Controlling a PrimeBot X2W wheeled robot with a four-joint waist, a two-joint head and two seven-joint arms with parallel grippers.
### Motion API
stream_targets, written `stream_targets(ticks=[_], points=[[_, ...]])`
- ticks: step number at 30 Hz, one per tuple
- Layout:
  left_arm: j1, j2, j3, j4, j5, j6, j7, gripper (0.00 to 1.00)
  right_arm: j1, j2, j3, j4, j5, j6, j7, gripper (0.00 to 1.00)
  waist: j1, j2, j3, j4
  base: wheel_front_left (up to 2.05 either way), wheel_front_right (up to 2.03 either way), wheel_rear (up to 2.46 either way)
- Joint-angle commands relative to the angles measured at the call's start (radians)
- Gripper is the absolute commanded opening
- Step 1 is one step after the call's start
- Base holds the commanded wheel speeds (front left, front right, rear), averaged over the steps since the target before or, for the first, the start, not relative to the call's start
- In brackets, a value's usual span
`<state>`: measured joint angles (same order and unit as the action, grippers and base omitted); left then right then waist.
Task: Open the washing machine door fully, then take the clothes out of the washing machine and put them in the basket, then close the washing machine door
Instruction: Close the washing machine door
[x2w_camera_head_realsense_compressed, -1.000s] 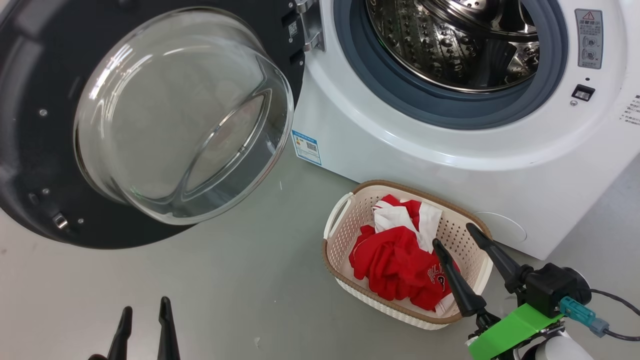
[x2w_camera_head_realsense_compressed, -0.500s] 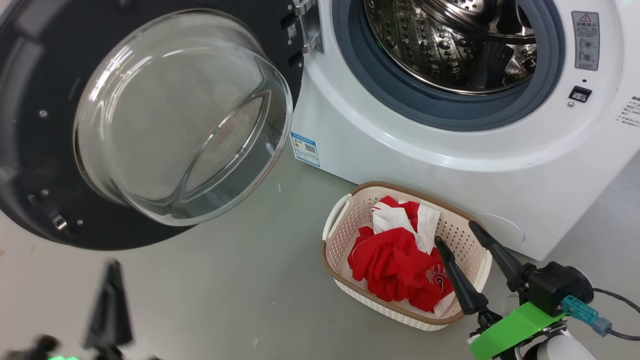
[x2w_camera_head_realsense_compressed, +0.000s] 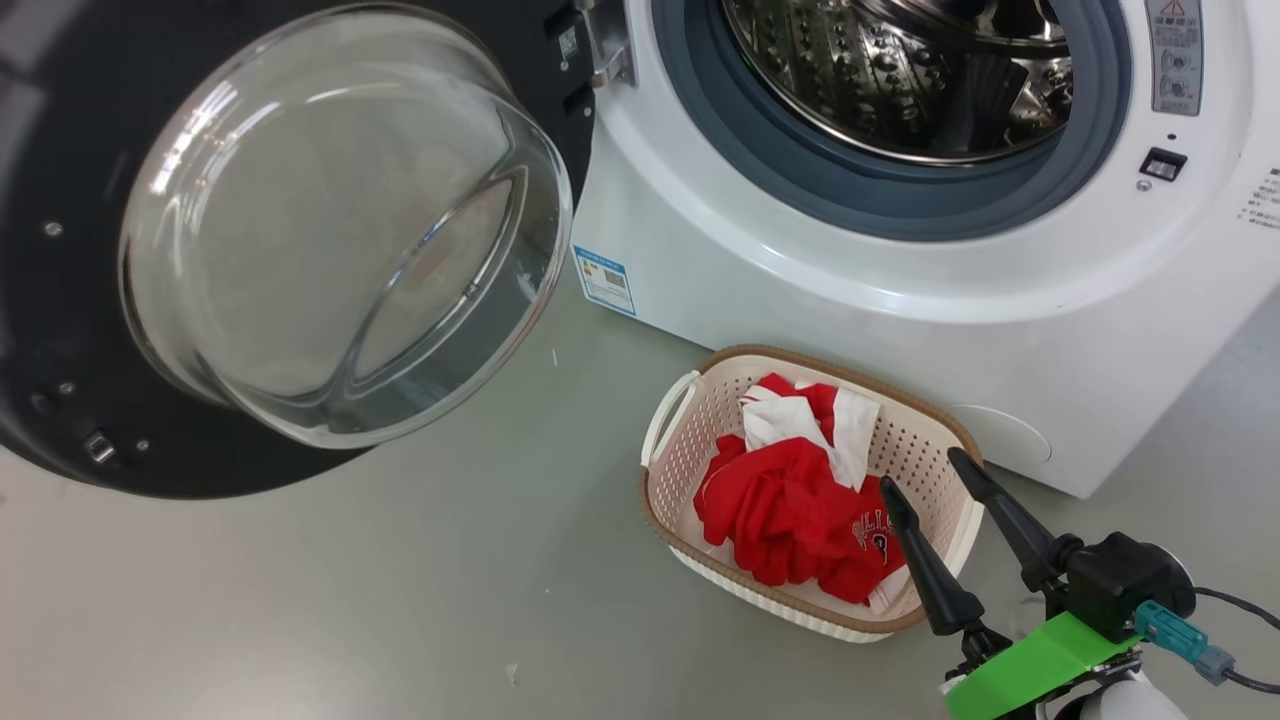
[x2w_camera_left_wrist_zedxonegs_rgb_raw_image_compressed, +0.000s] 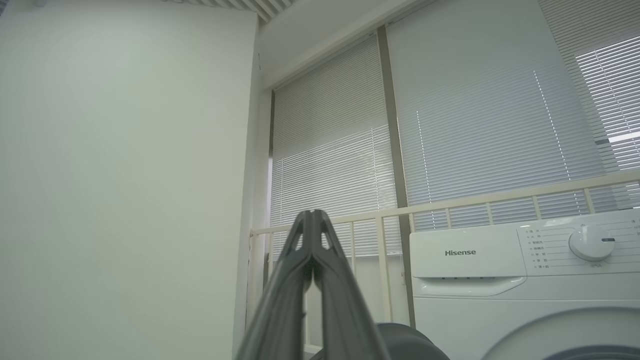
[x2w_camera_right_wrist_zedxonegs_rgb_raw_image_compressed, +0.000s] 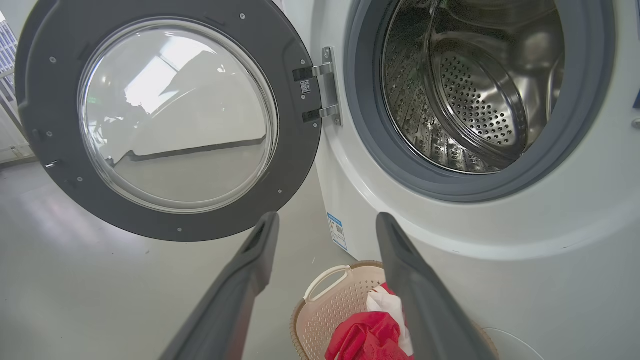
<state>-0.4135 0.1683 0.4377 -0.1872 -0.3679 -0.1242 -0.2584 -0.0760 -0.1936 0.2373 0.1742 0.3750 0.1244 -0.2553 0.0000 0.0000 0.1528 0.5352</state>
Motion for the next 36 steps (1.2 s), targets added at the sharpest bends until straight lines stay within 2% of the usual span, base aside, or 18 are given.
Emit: stream_targets(ticks=[1,7,10,15,16,19,21,27,31,36], points=[[-0.051,0.059,0.046,0.006,-0.03,-0.006,-0.003,0.0,-0.015,-0.008,0.015,-0.028,-0.011,0.006,-0.006,1.0,0.0,0.0,0.012,-0.006,0.0,0.0,0.0],[-0.227,0.204,0.108,0.237,-0.177,-0.006,-0.003,0.0,-0.034,-0.016,0.019,-0.029,-0.016,0.006,-0.006,1.0,0.0,0.0,0.045,-0.019,0.0,0.0,0.0],[-0.288,0.283,0.08,0.426,-0.277,-0.006,0.0,0.0,-0.037,-0.019,0.016,-0.029,-0.019,0.006,-0.006,1.0,0.0,0.0,0.056,-0.023,0.0,0.0,0.0],[-0.417,0.405,0.034,0.738,-0.481,-0.006,0.142,0.0,-0.041,-0.026,0.011,-0.029,-0.024,0.006,-0.006,1.0,0.0,0.0,0.074,-0.022,0.0,0.0,0.0],[-0.436,0.435,0.027,0.789,-0.495,-0.006,0.158,0.0,-0.042,-0.027,0.011,-0.029,-0.025,0.006,-0.006,1.0,0.0,0.0,0.078,-0.022,0.0,0.0,0.0],[-0.496,0.479,-0.01,0.93,-0.554,-0.006,0.266,0.0,-0.045,-0.031,0.011,-0.03,-0.025,0.006,-0.006,1.0,0.0,0.0,0.085,-0.022,0.0,0.0,0.0],[-0.531,0.498,-0.035,1.016,-0.588,-0.006,0.373,0.0,-0.047,-0.032,0.013,-0.029,-0.025,0.006,-0.006,1.0,0.0,0.0,0.087,-0.025,0.0,0.0,0.0],[-0.601,0.538,-0.077,1.172,-0.641,-0.006,0.572,0.0,-0.052,-0.035,0.021,-0.029,-0.028,0.006,-0.006,1.0,0.0,0.0,0.106,-0.031,0.0,0.0,0.0],[-0.619,0.533,-0.106,1.213,-0.666,-0.006,0.699,0.0,-0.056,-0.043,0.024,-0.03,-0.027,0.006,-0.006,1.0,0.0,0.0,0.118,-0.035,0.0,0.0,0.0],[-0.612,0.522,-0.114,1.226,-0.702,-0.006,0.794,0.0,-0.062,-0.051,0.026,-0.036,-0.03,0.006,-0.006,1.0,0.0,0.0,0.137,-0.041,0.0,0.0,0.0]])
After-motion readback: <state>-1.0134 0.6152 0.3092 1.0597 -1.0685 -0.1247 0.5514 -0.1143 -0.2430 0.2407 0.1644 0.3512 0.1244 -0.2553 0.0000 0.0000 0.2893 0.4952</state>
